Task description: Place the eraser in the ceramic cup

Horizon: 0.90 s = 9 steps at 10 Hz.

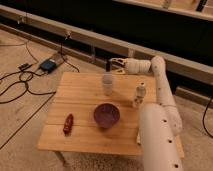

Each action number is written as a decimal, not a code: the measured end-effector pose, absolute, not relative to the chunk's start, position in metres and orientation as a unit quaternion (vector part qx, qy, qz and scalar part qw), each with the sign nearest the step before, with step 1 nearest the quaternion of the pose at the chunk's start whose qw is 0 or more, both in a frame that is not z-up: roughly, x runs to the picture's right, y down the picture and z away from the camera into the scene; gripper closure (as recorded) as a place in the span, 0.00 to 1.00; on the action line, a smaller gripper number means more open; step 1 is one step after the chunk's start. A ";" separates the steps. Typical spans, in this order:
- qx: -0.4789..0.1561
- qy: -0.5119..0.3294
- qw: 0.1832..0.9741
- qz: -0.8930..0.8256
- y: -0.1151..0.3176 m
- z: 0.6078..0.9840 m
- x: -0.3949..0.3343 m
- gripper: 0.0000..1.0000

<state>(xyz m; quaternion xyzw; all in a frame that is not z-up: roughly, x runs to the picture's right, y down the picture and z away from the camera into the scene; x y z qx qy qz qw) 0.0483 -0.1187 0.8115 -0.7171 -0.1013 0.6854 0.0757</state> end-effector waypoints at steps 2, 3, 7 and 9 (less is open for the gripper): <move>-0.723 -0.098 0.082 0.679 -0.117 0.802 0.045 1.00; -0.727 -0.095 0.084 0.675 -0.115 0.796 0.042 1.00; -0.745 -0.088 0.089 0.655 -0.108 0.778 0.031 1.00; -0.756 -0.085 0.087 0.643 -0.104 0.771 0.022 1.00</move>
